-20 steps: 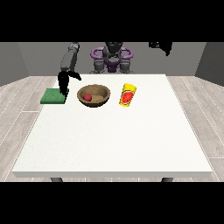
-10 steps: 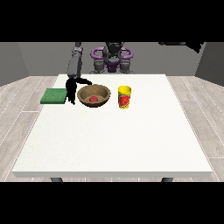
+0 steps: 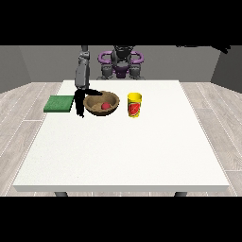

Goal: Pick the cup and pour the ball into the bowl, then pick the bowl and place it on the pad

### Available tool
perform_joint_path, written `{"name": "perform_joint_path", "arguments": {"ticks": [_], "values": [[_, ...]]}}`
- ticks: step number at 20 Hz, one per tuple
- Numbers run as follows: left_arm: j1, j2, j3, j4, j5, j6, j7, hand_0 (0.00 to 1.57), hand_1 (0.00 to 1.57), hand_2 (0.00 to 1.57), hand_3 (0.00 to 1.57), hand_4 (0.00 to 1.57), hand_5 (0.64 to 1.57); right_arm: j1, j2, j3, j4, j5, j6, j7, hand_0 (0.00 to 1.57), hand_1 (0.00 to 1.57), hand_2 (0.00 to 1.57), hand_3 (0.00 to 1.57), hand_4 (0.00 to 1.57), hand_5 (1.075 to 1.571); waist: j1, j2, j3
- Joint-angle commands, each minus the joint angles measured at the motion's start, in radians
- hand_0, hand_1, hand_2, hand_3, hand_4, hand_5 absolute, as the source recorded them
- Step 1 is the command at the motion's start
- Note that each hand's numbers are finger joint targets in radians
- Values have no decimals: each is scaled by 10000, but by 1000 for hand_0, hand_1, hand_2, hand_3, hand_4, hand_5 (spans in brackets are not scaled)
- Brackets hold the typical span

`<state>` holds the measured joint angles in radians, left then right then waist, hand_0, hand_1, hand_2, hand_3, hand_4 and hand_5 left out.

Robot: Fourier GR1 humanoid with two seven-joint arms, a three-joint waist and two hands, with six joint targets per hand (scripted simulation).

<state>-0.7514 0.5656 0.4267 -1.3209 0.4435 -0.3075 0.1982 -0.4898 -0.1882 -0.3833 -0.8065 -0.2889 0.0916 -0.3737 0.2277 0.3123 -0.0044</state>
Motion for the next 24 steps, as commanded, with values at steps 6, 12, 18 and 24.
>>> {"name": "perform_joint_path", "arguments": {"ticks": [6,12,18,24], "values": [[232,773,675,401,591,-629,-203,0,0,0,0,211,1506,-342,669,-162,1241,-361,-445,210,578,578,0,0,399,1531,10,357,49],[-186,1122,858,336,886,-776,-148,0,0,0,0,493,1558,85,272,54,1300,531,-1734,137,1571,1571,1571,1571,1103,1463,402,844,40],[447,1150,1019,1179,884,-1090,-281,0,0,0,0,683,1570,-237,-342,119,827,486,-2018,1645,1571,1571,1571,1571,1071,1487,65,33,19],[1140,979,996,1649,604,-881,-591,0,0,0,0,726,1569,-1049,-1004,645,917,945,-2364,3454,1571,1571,1571,1571,1037,1535,-631,-1146,41]]}}
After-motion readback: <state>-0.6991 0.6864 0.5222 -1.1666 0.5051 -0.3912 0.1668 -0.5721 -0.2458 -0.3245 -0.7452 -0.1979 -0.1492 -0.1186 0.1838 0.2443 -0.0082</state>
